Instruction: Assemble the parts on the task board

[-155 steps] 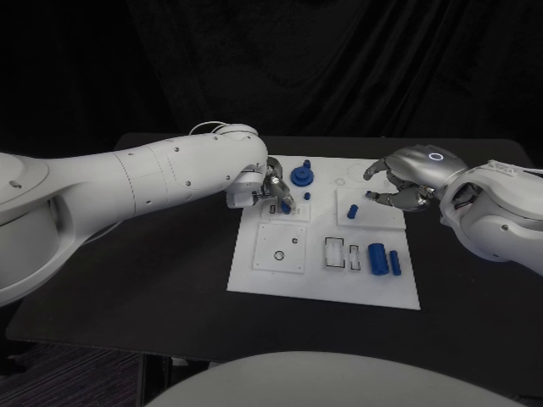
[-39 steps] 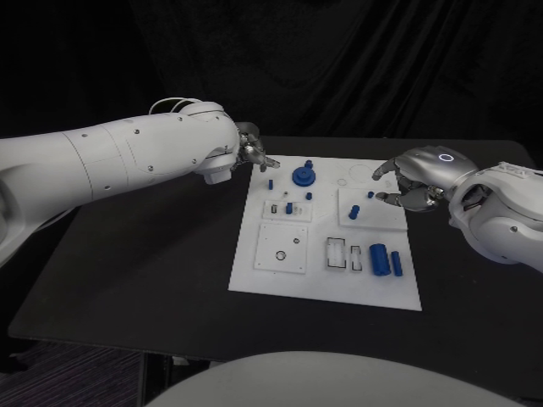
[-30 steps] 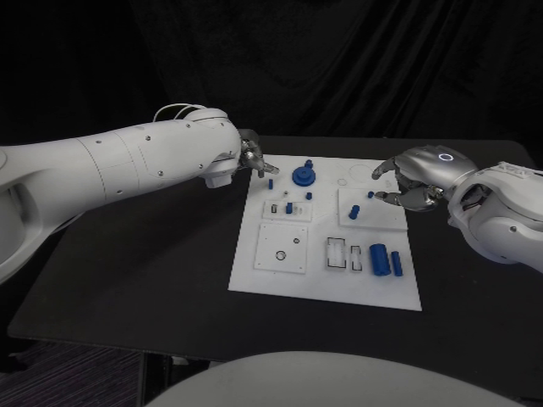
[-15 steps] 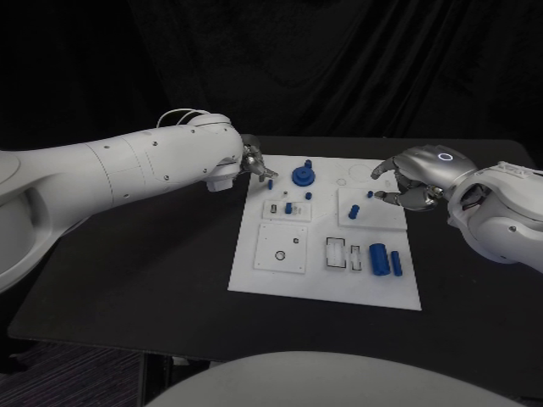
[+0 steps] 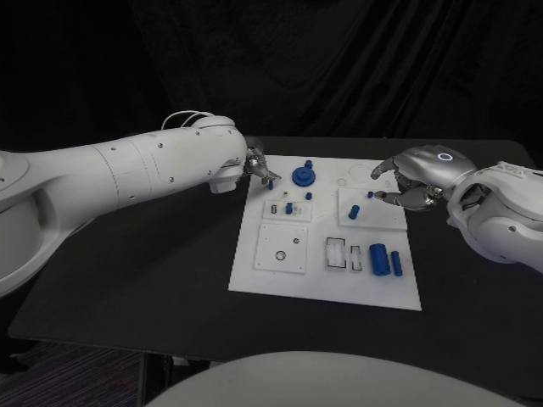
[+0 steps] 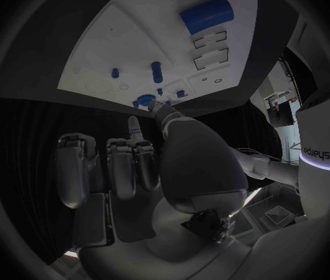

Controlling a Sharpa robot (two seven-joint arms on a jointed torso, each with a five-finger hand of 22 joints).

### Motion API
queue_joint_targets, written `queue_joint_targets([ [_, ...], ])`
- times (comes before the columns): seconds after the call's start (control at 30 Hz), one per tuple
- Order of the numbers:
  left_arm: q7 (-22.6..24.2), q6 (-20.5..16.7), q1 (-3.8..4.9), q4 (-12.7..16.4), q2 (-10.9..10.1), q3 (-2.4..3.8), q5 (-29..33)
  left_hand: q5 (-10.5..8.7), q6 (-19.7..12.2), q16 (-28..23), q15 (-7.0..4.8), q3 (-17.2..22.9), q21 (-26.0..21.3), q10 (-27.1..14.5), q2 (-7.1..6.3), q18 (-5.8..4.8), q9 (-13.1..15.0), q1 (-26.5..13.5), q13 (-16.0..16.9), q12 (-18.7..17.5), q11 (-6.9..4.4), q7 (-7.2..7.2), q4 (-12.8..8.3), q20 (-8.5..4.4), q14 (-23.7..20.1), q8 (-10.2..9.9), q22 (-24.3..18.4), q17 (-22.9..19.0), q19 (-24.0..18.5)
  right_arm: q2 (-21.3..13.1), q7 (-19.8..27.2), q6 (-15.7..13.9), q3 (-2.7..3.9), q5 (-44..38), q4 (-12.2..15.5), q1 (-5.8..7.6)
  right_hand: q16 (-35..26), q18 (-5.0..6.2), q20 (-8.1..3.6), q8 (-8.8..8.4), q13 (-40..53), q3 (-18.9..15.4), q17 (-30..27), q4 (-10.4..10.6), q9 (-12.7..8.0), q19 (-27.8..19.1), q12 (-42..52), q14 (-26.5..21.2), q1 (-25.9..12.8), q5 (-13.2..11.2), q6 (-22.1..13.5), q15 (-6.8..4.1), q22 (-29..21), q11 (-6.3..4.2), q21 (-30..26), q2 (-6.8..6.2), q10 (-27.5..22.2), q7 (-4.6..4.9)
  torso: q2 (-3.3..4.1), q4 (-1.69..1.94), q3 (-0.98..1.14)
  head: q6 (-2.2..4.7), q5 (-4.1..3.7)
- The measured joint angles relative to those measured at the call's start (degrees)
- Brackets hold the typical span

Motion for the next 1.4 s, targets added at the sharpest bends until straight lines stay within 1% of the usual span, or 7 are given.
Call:
queue_joint_targets([
  [0.23,0.01,0.41,-0.23,-0.62,0.51,0.01,-0.02,0.87,0.00,0.00,0.04,0.35,-0.45,0.00,0.47,0.00,-0.22,0.47,0.00,0.00,0.00,0.00,-0.36,0.20,-0.04,-0.38,0.00,0.00,-0.20,0.00,0.00,0.03,0.00,0.00,0.03,0.00,0.00,0.00,0.00,0.00,0.00,0.00,0.00,0.00,0.00,0.00,0.00,0.00,0.00,0.00,0.00,0.00,0.05,0.00,0.00,0.00,0.00,0.00,-0.01,0.01,0.00,0.00,0.07],
  [0.37,0.01,0.53,-0.29,-0.90,0.68,0.01,-0.03,1.64,0.00,0.00,0.04,0.51,-0.53,0.00,0.24,0.00,-0.32,0.71,0.00,0.00,0.00,0.00,-0.51,0.20,-0.04,-0.50,0.00,0.00,-0.20,0.00,0.00,0.04,0.00,0.00,0.04,0.00,0.00,0.00,0.00,0.00,-0.01,0.00,0.00,0.00,0.00,0.00,0.00,0.00,0.00,0.00,0.00,0.00,0.04,0.00,0.00,0.00,0.00,0.00,-0.01,0.01,-0.01,0.00,0.07],
  [0.43,0.00,0.59,-0.31,-1.04,0.76,0.01,-0.03,2.24,0.00,0.00,0.04,0.69,-0.53,0.00,0.53,0.00,-0.41,1.01,0.00,0.00,0.00,0.00,-0.69,0.20,-0.04,-0.53,0.00,0.00,-0.20,-0.02,0.00,0.04,0.00,0.00,0.05,0.00,0.00,0.00,0.00,0.00,-0.01,0.00,0.00,0.00,0.00,0.00,0.00,0.00,0.00,0.00,0.00,0.00,0.04,0.00,0.00,0.00,0.00,0.00,-0.01,0.01,-0.01,0.00,0.07],
  [0.53,-0.04,0.75,-0.37,-1.20,0.86,0.01,-0.04,3.69,0.00,0.00,0.04,1.13,-0.53,0.00,0.30,0.00,-0.49,1.66,0.00,0.00,0.00,0.00,-0.94,0.20,-0.04,-0.85,0.00,0.00,-0.20,-0.03,0.00,0.06,0.00,0.00,0.07,0.00,0.00,0.00,0.00,0.00,-0.01,0.00,0.00,0.00,0.00,0.00,0.00,0.00,0.00,0.00,0.00,0.00,0.04,0.00,0.00,0.00,0.00,0.00,-0.01,0.02,-0.01,0.00,-0.01],
  [0.67,-0.07,0.93,-0.45,-1.41,1.00,0.01,-0.04,4.54,0.00,0.00,0.04,1.49,-0.74,0.00,0.14,0.00,-0.58,1.97,0.00,0.00,0.00,0.00,-1.16,0.20,-0.04,-0.85,0.00,0.00,-0.20,-0.04,0.00,0.07,0.00,0.00,0.08,0.00,0.00,0.00,0.00,0.00,-0.01,0.00,0.00,0.00,0.01,0.00,0.00,0.00,0.00,0.00,0.00,0.00,0.04,0.00,0.00,0.00,0.00,0.00,0.00,0.02,-0.02,0.00,-0.03],
  [0.77,-0.09,1.02,-0.57,-1.60,1.15,0.01,-0.04,5.71,0.00,0.00,0.04,1.87,-0.74,0.00,0.05,0.00,-0.63,2.51,0.00,0.00,0.00,0.00,-1.55,0.20,-0.04,-1.11,0.00,0.00,-0.20,-0.04,0.00,0.09,0.00,0.00,0.09,0.00,0.00,0.00,0.00,0.00,-0.01,0.00,0.00,0.00,0.01,0.00,0.00,0.00,0.00,0.00,0.00,0.00,0.03,0.00,0.00,0.00,0.00,0.00,0.01,0.02,-0.02,0.00,-0.03],
  [1.4,0.11,1.15,-1.07,-3.21,2.05,0.01,-0.06,6.03,0.01,0.00,0.04,2.18,-1.11,0.00,0.30,0.00,-0.69,2.71,0.00,0.00,0.00,0.00,-1.37,0.20,-0.04,-1.11,0.00,0.04,-0.20,0.05,0.01,0.26,0.01,0.00,0.09,0.00,0.00,0.00,0.00,0.00,-0.02,0.00,0.00,0.00,0.01,0.00,0.00,0.00,0.00,0.00,0.21,0.00,0.02,0.00,0.00,0.00,0.00,-0.21,0.01,0.01,-0.03,0.00,-0.41],
])
